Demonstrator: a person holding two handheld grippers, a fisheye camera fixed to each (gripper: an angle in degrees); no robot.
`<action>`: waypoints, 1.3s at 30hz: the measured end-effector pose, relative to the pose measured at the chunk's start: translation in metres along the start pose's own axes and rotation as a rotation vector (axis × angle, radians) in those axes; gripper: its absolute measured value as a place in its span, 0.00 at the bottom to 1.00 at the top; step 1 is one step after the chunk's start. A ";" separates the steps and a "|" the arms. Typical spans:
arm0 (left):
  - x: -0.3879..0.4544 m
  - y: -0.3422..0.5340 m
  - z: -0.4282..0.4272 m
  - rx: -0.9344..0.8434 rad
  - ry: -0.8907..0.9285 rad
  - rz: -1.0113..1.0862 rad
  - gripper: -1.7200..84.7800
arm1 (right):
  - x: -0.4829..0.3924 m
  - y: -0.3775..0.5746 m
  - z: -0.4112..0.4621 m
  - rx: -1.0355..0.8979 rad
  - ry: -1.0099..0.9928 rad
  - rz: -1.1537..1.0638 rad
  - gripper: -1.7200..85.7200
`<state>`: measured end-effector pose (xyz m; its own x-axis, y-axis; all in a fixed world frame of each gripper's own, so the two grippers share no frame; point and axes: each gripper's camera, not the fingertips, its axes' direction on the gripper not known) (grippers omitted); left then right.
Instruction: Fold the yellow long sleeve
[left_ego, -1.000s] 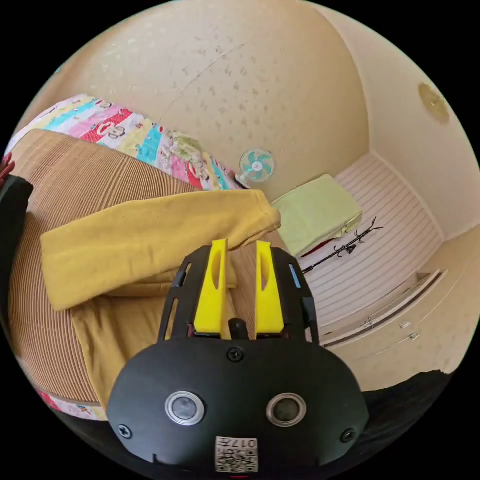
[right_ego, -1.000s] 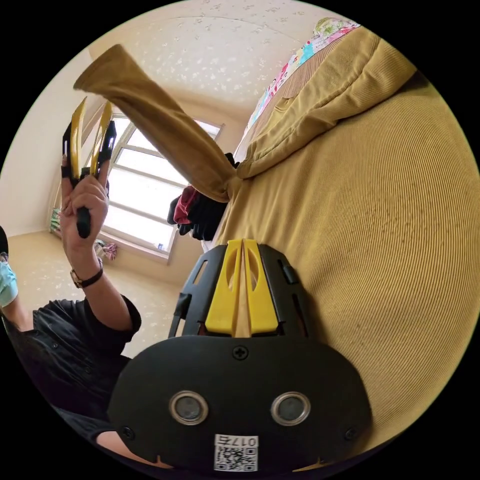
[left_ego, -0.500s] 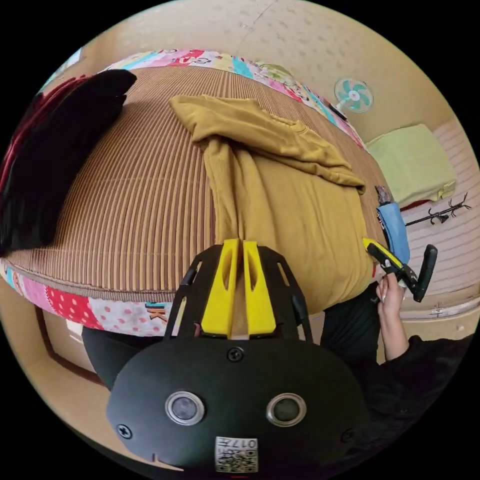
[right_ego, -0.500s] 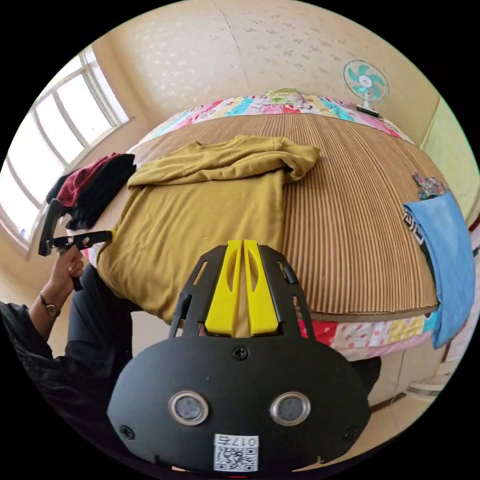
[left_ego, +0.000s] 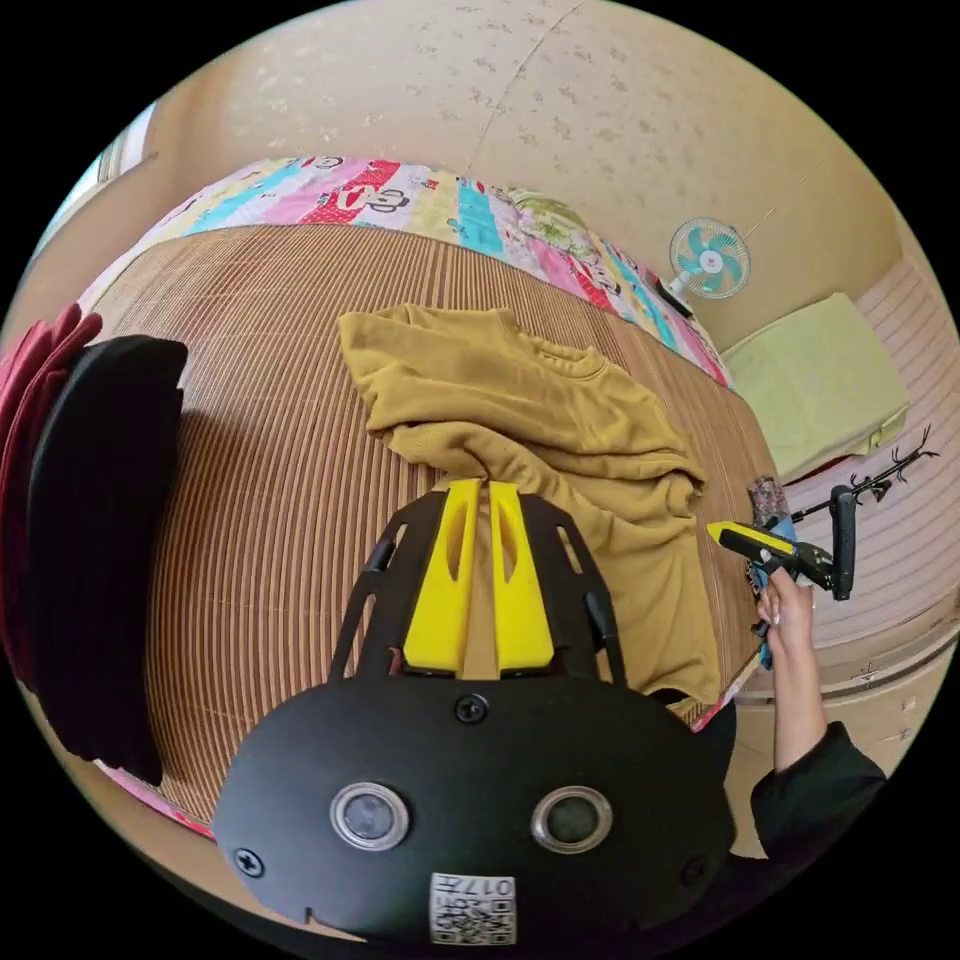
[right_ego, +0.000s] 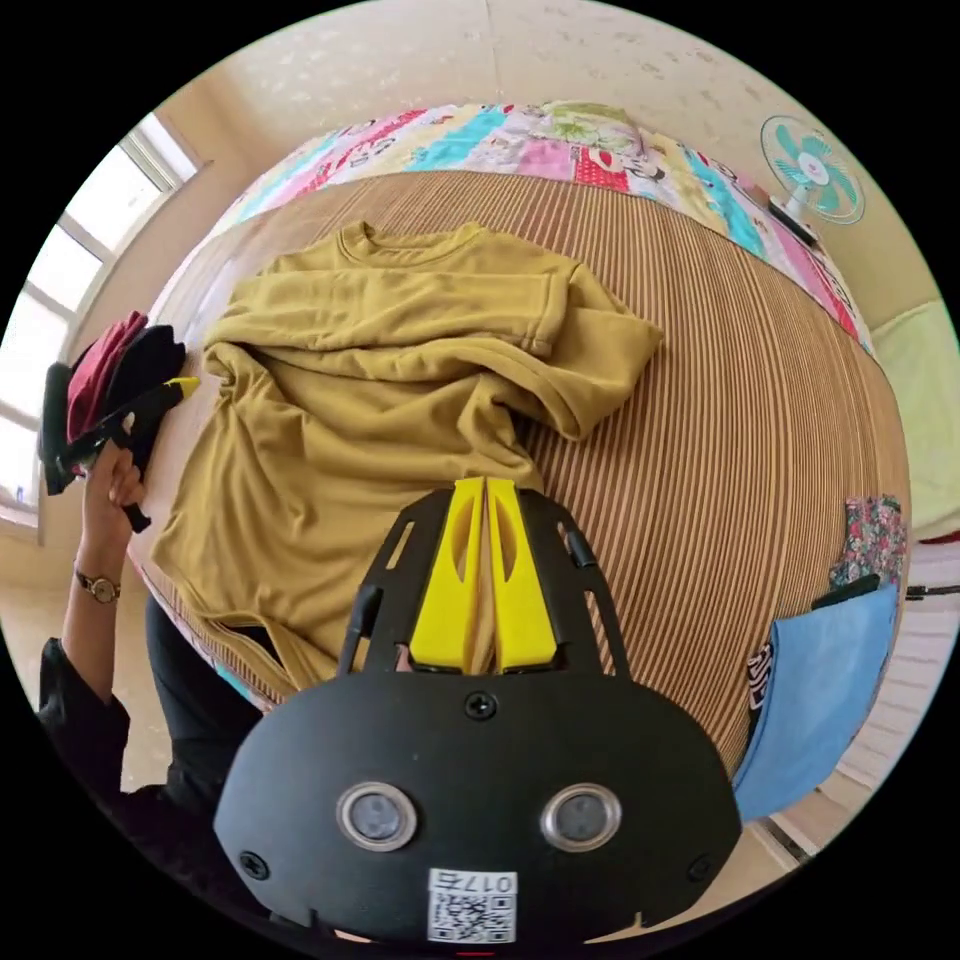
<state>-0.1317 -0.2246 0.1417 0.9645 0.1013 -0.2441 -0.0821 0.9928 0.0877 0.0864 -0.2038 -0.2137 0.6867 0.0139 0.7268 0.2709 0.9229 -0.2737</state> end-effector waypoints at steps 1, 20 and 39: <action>-0.006 0.010 -0.005 -0.014 -0.017 -0.015 0.07 | 0.006 0.028 -0.014 0.047 -0.070 0.034 0.05; -0.096 0.179 -0.196 0.050 0.837 -0.041 0.04 | 0.029 0.281 -0.160 0.326 -0.795 -0.141 0.05; -0.125 0.062 -0.069 0.067 0.327 -0.357 0.19 | -0.015 0.080 -0.019 0.244 -0.078 0.096 0.05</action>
<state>-0.2749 -0.1716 0.1110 0.7988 -0.2193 -0.5602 0.2661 0.9639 0.0021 0.1104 -0.1381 -0.2589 0.6446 0.1268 0.7539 0.0299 0.9812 -0.1906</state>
